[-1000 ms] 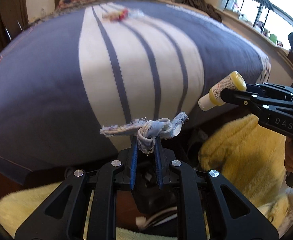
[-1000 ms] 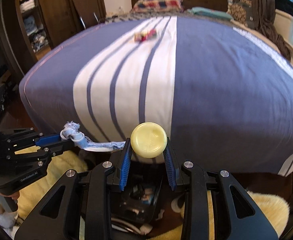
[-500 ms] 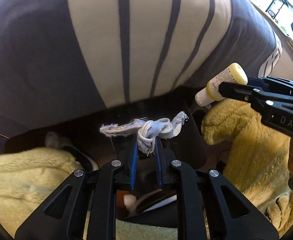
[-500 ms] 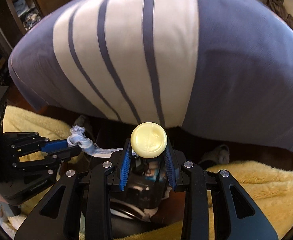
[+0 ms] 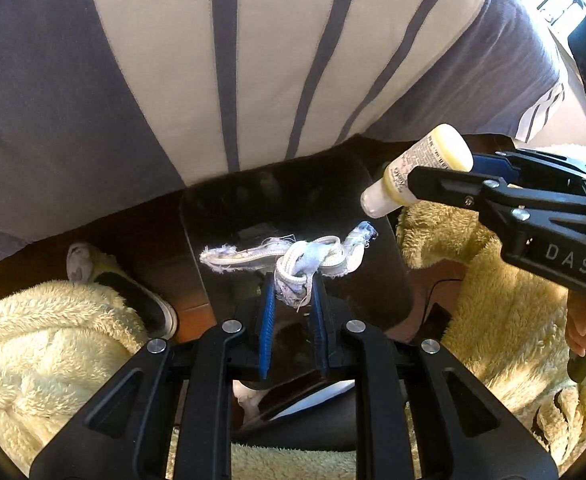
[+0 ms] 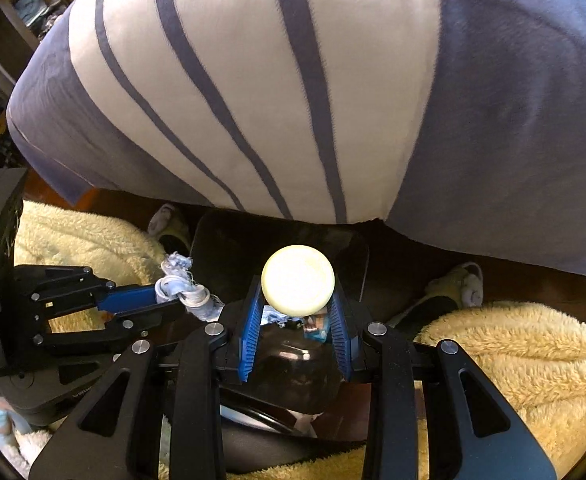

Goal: Collect trash
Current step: 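Lower the rag and yellow bottle into the floor bin and open both tools, then raise both open tools back over the bed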

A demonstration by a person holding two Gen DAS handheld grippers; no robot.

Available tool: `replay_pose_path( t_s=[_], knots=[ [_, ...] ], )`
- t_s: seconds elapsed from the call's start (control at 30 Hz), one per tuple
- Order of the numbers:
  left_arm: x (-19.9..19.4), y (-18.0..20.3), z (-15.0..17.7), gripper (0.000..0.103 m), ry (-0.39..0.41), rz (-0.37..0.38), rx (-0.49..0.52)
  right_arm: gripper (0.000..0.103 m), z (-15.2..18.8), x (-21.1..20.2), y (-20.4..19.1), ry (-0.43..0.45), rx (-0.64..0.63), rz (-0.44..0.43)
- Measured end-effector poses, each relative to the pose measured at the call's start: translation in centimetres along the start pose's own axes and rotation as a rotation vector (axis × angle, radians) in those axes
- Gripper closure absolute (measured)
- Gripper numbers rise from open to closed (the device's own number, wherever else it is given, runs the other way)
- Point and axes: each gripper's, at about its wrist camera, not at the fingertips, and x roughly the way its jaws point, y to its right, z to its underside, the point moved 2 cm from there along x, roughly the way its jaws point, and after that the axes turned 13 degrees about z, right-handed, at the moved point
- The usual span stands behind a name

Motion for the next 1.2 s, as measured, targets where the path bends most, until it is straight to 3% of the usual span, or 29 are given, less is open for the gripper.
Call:
replay_pose_path(
  t_s=[0.13, 0.2, 0.23, 0.4, 0.47, 0.57, 0.67, 0.9, 1.2],
  knots=[
    [0.1, -0.1, 0.0, 0.083, -0.003, -0.008, -0.011, 0.069, -0.1, 0.5, -0.3, -0.008, -0.001, -0.004],
    [0.0, -0.2, 0.1, 0.077, -0.002, -0.015, -0.016, 0.068, -0.3, 0.6, -0.2, -0.006, 0.003, 0.001],
    [0.0, -0.3, 0.1, 0.067, 0.002, -0.021, -0.019, 0.066, -0.3, 0.4, -0.1, -0.003, 0.012, 0.003],
    [-1.0, -0.3, 0.0, 0.041, 0.028, -0.051, -0.023, 0.043, -0.6, -0.5, 0.8, 0.025, 0.045, 0.032],
    [-1.6, -0.2, 0.0, 0.029, 0.046, -0.065, -0.021, 0.03, -0.7, -1.0, 1.2, 0.05, 0.058, 0.058],
    [-2.7, 0.0, -0.1, 0.018, 0.078, -0.075, -0.019, 0.017, -0.7, -2.1, 1.6, 0.083, 0.07, 0.087],
    [-4.2, 0.3, -0.3, 0.009, 0.117, -0.085, -0.011, 0.011, -0.9, -3.1, 1.9, 0.113, 0.07, 0.11],
    [-8.7, 1.4, -1.4, 0.008, 0.229, -0.124, 0.024, 0.007, -2.2, -7.3, 3.1, 0.225, 0.084, 0.135],
    [-15.1, 2.1, -5.3, 0.008, 0.382, -0.202, 0.068, 0.004, -5.9, -12.9, 5.0, 0.386, 0.106, 0.166]
  ],
)
